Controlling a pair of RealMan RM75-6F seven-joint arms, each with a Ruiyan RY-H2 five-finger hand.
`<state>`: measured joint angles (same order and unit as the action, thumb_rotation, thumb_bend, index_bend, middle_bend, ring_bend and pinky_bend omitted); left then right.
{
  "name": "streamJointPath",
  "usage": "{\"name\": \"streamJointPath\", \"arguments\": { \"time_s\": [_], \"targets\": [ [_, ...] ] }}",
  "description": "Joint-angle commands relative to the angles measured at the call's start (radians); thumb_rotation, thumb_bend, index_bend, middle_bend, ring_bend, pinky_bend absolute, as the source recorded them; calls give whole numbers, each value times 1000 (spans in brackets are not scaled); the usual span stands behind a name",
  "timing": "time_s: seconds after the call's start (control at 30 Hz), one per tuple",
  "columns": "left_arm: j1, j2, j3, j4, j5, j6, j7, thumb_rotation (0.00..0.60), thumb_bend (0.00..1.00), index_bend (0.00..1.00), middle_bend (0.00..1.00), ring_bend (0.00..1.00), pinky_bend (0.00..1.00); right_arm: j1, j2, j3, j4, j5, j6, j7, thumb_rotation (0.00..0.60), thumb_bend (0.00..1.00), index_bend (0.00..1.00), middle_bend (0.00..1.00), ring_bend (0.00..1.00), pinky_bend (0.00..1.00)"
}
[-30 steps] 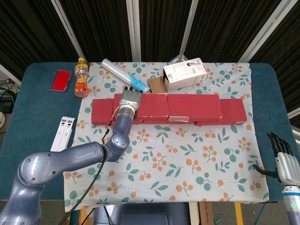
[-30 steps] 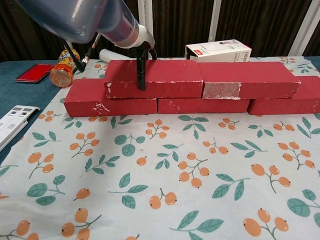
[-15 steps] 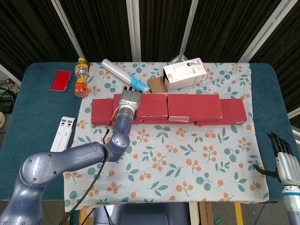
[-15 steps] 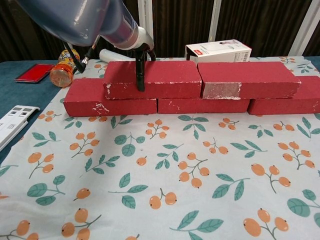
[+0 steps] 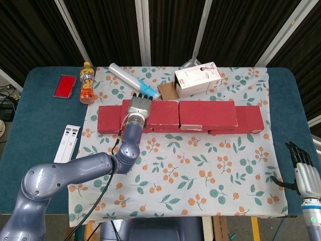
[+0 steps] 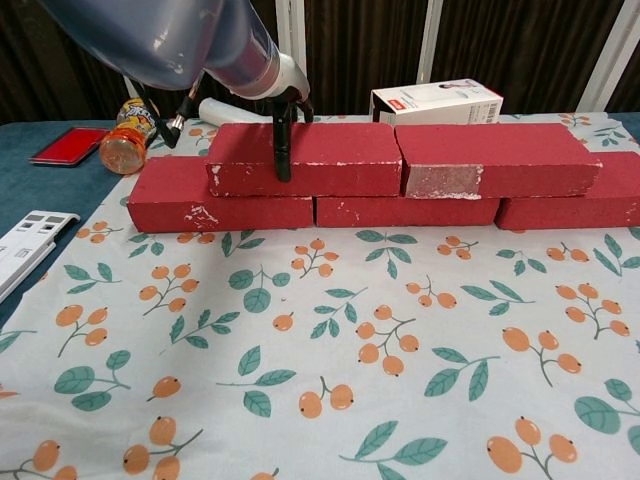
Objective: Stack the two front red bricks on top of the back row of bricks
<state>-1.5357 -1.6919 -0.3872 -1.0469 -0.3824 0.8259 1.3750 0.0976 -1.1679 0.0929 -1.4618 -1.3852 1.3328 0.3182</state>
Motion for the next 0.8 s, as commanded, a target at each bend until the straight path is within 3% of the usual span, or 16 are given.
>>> {"name": "streamJointPath", "arguments": {
  "time_s": [0.03,0.5,0.67,0.8],
  "targets": [
    [2,3,-5,-6,1,7,4,600,46,0,0,0,45,1,0,-1,0,0,-3,-1,600,209,0,0,0,0],
    [-3,32,-31,-51,-14,76,52,600,30,0,0,0,52,3,2,0,4,4,-11,-3,600,209,0,0,0,0],
    [-9,103,-58,-154,-13,168,67,600,30,0,0,0,63,3,3,-2,3,1,-11,-5,600,210,0,0,0,0],
    [8,208,-102,-302,1,235,48,600,30,0,0,0,99,3,4,-2,2,-3,-7,-7,600,210,0,0,0,0]
  ]
}}
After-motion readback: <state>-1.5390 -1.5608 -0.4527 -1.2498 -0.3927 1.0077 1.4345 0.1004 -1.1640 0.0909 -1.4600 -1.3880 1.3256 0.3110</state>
